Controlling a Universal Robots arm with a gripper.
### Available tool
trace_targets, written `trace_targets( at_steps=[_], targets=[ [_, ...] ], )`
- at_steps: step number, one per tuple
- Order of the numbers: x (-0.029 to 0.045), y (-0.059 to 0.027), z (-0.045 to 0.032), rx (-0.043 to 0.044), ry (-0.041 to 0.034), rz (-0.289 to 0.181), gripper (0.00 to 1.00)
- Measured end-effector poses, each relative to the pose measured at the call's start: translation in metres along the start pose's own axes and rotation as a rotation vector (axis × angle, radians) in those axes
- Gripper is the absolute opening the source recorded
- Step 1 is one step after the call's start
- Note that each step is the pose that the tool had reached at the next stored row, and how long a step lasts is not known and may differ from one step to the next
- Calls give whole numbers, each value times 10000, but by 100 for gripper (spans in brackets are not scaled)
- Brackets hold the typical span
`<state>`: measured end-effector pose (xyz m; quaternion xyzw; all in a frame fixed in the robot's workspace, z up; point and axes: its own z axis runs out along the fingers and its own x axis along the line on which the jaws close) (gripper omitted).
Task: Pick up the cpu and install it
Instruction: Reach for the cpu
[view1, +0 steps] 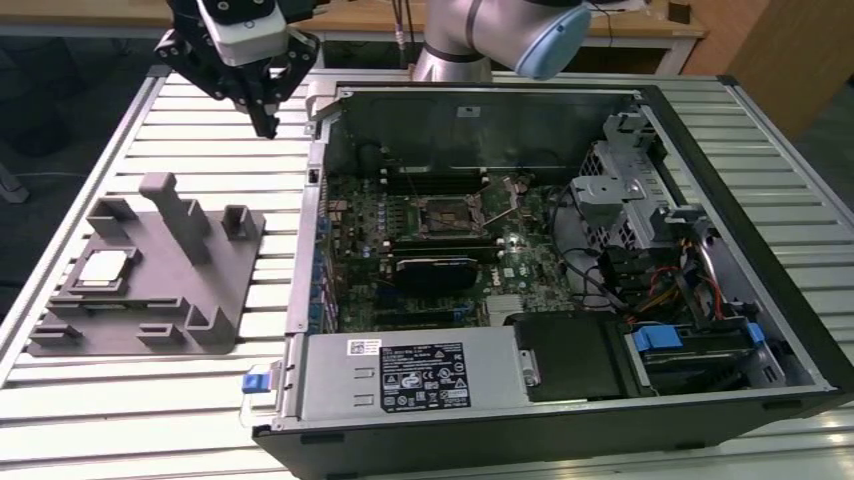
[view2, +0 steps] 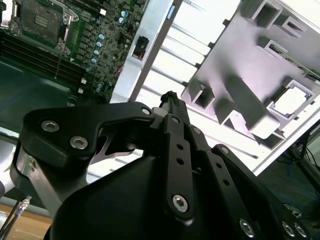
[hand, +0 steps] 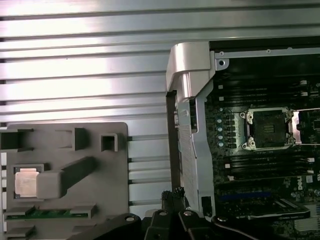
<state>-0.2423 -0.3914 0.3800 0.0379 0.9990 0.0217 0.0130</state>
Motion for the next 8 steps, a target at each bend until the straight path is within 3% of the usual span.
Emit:
trace_targets(
  at_steps=[8],
  targets=[
    [114,2,16,-1,-1,1,11]
  ],
)
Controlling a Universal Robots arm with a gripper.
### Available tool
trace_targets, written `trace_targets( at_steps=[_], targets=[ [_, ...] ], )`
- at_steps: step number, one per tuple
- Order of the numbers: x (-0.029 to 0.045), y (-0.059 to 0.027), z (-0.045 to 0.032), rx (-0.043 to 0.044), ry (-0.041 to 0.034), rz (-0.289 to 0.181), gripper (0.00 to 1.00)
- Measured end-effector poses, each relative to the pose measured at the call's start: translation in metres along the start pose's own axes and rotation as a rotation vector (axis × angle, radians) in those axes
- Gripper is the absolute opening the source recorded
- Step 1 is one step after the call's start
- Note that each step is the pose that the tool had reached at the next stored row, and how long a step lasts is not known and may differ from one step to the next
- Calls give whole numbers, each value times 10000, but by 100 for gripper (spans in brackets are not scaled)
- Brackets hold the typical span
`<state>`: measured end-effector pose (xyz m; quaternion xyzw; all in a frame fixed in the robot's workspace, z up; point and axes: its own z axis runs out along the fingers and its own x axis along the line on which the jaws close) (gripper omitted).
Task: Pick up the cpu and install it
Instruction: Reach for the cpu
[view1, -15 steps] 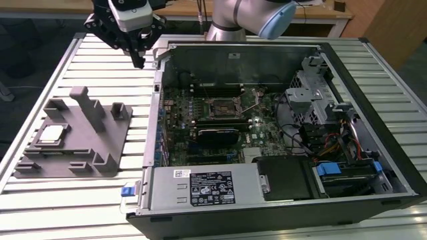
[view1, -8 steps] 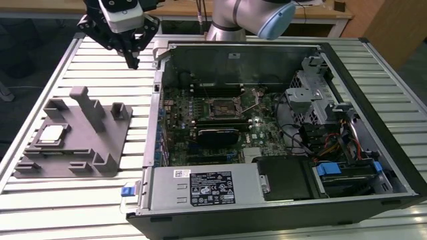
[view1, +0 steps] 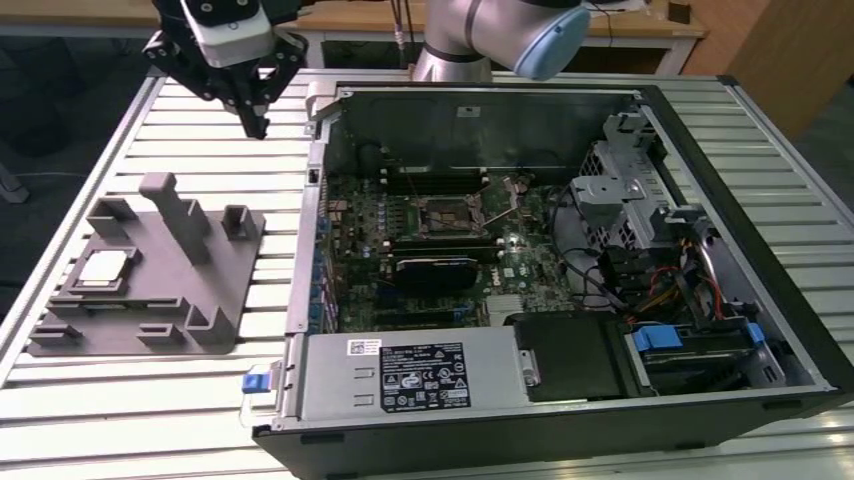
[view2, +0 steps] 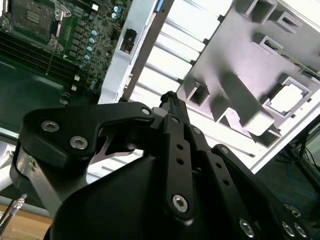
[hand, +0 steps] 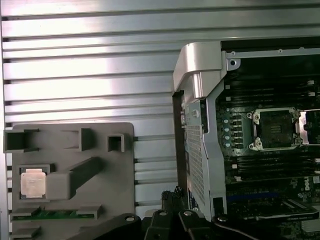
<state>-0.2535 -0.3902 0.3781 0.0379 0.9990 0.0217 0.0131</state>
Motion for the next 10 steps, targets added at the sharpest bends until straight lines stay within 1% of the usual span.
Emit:
trace_targets(
  at_steps=[10],
  targets=[
    [131,5,16,0,0,0,11]
  ],
)
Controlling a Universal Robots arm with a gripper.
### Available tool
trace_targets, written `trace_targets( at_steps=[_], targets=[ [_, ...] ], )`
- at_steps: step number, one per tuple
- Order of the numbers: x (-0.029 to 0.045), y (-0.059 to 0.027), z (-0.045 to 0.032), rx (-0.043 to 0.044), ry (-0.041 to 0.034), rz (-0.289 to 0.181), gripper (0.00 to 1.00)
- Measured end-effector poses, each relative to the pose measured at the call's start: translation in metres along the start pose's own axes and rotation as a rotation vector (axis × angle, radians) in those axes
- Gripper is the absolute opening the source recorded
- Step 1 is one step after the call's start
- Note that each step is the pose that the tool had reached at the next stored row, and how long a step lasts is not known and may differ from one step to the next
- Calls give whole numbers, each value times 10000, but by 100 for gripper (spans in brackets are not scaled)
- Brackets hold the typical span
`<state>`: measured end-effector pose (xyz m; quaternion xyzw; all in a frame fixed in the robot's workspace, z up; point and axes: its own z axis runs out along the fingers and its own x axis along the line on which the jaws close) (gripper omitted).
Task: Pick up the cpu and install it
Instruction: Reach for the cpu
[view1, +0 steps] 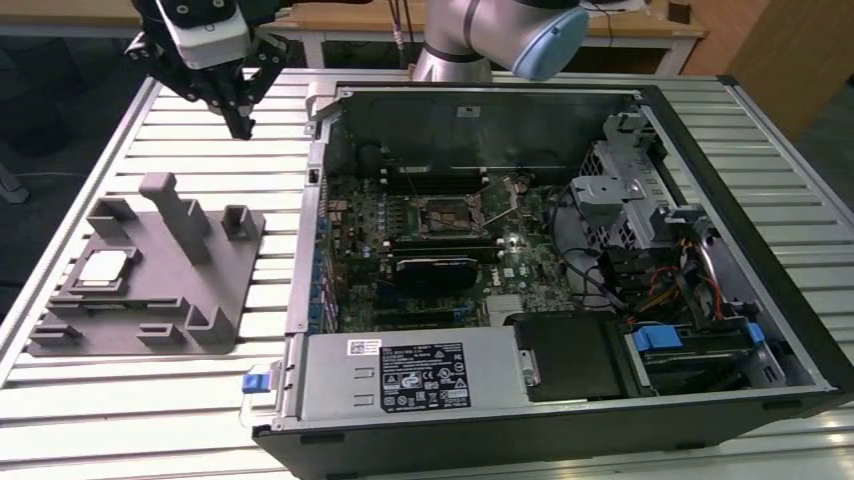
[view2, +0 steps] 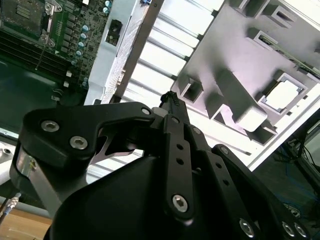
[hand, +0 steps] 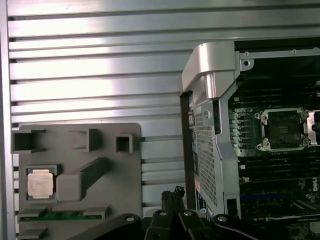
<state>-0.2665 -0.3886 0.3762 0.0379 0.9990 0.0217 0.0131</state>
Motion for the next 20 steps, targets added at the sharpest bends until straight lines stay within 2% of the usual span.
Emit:
trace_targets(
  at_steps=[20],
  targets=[
    [256,3,34,0,-1,2,11]
  ],
)
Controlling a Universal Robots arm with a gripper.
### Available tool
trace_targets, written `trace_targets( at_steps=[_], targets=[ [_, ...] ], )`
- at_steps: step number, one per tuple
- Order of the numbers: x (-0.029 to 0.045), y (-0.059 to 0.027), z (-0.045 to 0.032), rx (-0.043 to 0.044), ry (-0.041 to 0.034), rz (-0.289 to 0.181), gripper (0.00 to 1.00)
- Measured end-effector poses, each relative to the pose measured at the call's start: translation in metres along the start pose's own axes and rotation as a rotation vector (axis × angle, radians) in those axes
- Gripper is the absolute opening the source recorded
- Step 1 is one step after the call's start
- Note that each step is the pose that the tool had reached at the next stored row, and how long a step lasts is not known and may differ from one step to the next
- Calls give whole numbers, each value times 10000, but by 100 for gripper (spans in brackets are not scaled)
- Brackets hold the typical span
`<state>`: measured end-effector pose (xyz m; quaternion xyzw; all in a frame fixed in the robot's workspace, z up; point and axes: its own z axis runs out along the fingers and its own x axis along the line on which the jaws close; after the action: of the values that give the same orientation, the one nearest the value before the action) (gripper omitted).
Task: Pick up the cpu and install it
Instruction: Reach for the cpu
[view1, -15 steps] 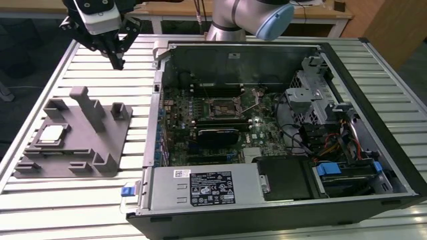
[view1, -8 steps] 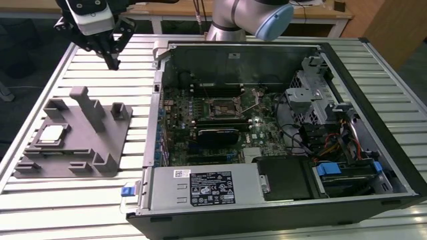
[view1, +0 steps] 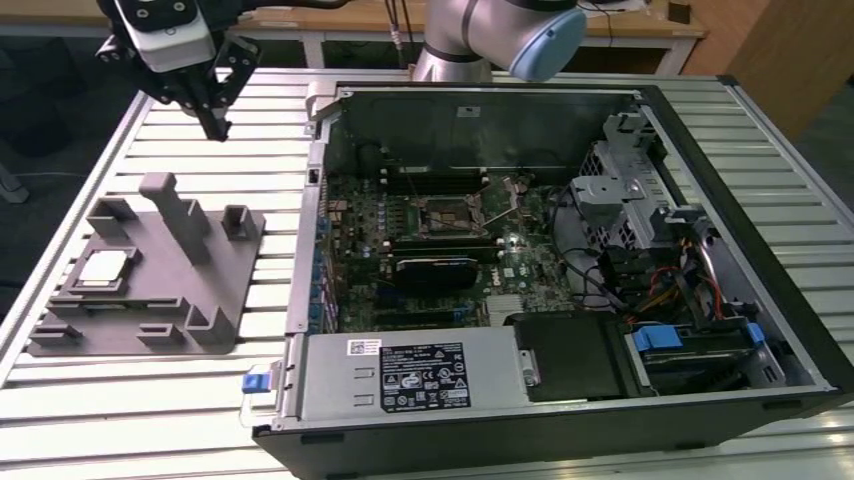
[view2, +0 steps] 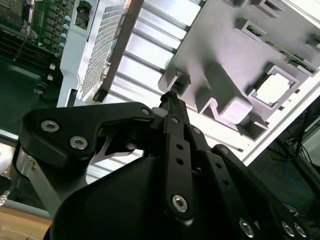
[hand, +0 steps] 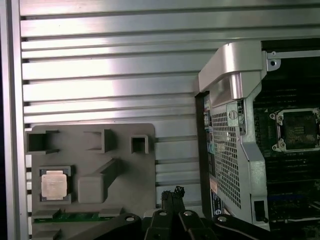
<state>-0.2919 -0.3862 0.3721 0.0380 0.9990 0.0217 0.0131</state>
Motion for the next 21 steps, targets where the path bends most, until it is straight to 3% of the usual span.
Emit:
trace_targets(
  at_steps=[21],
  targets=[
    [255,-18,31,0,1,0,11]
  ],
)
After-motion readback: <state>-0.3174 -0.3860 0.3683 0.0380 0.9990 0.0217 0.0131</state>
